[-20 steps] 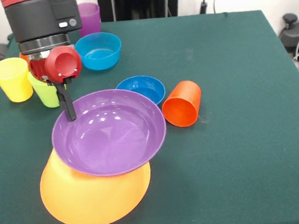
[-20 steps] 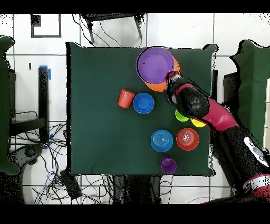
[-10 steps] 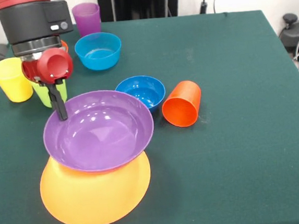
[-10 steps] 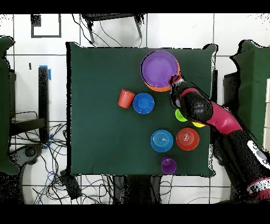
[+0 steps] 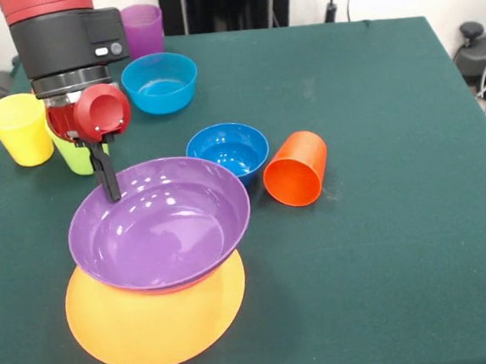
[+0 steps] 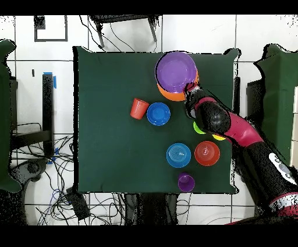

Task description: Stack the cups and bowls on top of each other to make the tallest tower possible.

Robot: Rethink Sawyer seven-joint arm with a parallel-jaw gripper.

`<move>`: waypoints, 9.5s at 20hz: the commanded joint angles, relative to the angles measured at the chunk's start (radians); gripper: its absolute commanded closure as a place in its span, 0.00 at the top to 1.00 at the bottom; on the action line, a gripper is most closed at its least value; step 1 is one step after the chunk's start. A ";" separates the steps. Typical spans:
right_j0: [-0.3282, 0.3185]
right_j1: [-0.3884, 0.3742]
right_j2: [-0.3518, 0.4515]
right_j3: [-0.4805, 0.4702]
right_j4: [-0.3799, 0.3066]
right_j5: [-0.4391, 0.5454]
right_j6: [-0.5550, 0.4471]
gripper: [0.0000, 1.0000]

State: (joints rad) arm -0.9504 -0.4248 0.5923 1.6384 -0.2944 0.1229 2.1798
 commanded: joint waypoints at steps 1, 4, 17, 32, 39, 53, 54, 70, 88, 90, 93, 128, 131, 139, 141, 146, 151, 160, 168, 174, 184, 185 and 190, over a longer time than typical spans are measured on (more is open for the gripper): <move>0.028 0.084 0.026 -0.038 -0.098 -0.004 -0.059 0.00; 0.020 0.084 0.036 -0.052 -0.094 0.020 -0.076 0.00; 0.021 0.024 0.025 -0.049 -0.078 0.080 -0.083 0.00; -0.019 -0.033 0.045 -0.028 -0.068 0.141 -0.113 0.00; -0.036 -0.039 0.057 -0.030 -0.074 0.162 -0.127 0.00; -0.011 0.031 0.053 -0.048 -0.090 0.084 -0.089 0.00; -0.009 0.032 0.055 -0.051 -0.088 0.088 -0.090 0.00; 0.002 0.037 0.051 -0.060 -0.093 0.084 -0.093 0.00; 0.030 -0.018 0.028 -0.049 -0.071 0.121 -0.071 1.00; 0.034 -0.038 0.026 -0.036 -0.064 0.123 -0.060 1.00; 0.036 -0.069 0.027 -0.023 -0.052 0.139 -0.053 1.00; 0.133 -0.094 -0.043 -0.085 -0.040 0.149 -0.028 1.00; 0.124 -0.059 -0.043 -0.086 -0.052 0.120 -0.030 1.00; 0.126 -0.003 -0.072 -0.058 -0.086 0.027 -0.002 1.00; 0.127 -0.007 -0.077 -0.047 -0.089 0.019 0.002 1.00; 0.128 -0.014 -0.090 -0.008 -0.094 -0.005 0.015 1.00; 0.137 -0.011 -0.102 0.004 -0.094 -0.027 0.020 1.00; 0.150 -0.014 -0.115 0.008 -0.083 -0.024 0.022 1.00; 0.153 -0.018 -0.115 0.003 -0.080 -0.018 0.017 1.00; 0.156 -0.019 -0.118 0.004 -0.079 -0.018 0.017 1.00; 0.158 -0.034 -0.119 0.008 -0.073 -0.013 0.019 1.00; 0.155 -0.033 -0.116 0.006 -0.073 -0.012 0.016 1.00; 0.122 -0.079 -0.059 0.008 -0.087 -0.013 -0.019 1.00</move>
State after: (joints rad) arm -0.8467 -0.4809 0.5101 1.6074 -0.3004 0.1183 2.1798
